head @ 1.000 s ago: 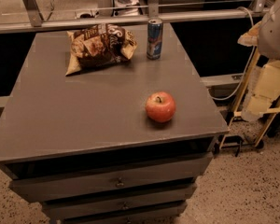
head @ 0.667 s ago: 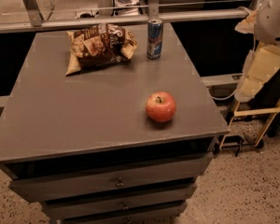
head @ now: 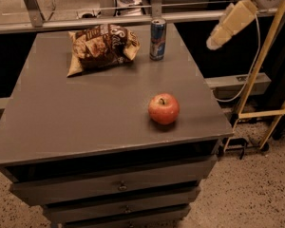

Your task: Move redbull can near apple

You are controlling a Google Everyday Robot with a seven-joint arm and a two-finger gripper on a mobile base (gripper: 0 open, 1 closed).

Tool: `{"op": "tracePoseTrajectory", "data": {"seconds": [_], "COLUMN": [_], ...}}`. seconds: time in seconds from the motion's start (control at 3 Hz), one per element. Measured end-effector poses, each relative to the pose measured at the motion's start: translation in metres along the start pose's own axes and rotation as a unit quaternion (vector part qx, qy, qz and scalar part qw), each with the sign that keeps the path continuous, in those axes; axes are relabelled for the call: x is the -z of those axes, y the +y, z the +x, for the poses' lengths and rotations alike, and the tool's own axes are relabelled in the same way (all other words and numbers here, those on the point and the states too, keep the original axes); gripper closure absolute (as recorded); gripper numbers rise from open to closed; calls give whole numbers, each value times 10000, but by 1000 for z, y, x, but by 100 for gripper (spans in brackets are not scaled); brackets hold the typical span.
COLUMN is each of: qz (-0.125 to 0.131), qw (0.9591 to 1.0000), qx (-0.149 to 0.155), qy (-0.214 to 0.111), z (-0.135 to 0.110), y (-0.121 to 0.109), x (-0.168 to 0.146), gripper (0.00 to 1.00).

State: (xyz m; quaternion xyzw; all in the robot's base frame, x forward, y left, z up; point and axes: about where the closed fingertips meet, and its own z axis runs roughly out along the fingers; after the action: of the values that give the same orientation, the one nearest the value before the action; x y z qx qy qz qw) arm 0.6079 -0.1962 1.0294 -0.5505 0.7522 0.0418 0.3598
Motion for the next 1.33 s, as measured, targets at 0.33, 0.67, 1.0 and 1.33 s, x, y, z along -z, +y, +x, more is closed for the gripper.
{"op": "tracePoseTrajectory", "data": {"seconds": [0.33,0.67,1.0,1.33], "qz": [33,39,-276,-731], "qw": [9931,9929,9878,9738], "qx": [-278,-271,-326,-316], "qy": [-1136,-1154,-1500,-2128], "z": [-55,-56,-55,-59], "y": [-34,-35,-30,-17], "x": [-23,-21,-30,-54], "gripper": [0,0,0,0]}}
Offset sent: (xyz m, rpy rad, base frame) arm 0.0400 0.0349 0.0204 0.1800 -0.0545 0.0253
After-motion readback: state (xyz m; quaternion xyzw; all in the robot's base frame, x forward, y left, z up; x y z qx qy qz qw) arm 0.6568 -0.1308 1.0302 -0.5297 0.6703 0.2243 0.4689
